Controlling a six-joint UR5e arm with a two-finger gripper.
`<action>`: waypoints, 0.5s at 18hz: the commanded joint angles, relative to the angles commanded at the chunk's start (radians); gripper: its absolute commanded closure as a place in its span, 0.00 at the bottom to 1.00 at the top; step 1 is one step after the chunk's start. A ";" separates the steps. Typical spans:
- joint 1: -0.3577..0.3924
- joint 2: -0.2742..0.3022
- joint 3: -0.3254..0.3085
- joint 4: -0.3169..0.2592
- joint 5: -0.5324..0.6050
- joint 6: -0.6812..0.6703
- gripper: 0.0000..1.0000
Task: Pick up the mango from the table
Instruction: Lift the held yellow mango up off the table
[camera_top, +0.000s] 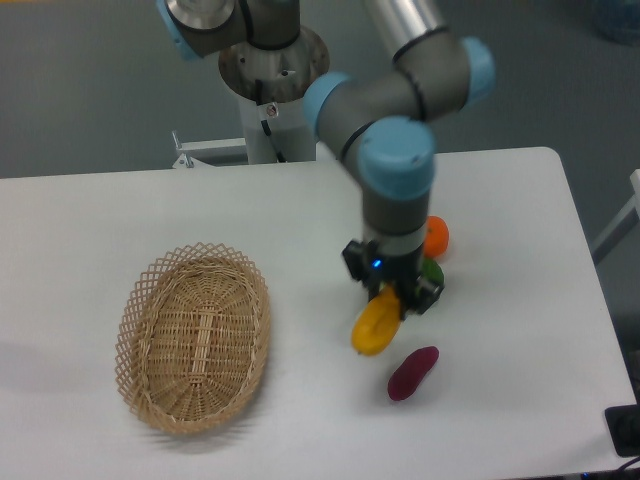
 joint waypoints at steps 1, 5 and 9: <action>0.020 0.009 0.002 -0.017 -0.005 0.038 0.48; 0.051 0.022 0.002 -0.040 -0.005 0.105 0.48; 0.052 0.022 0.002 -0.040 -0.003 0.105 0.47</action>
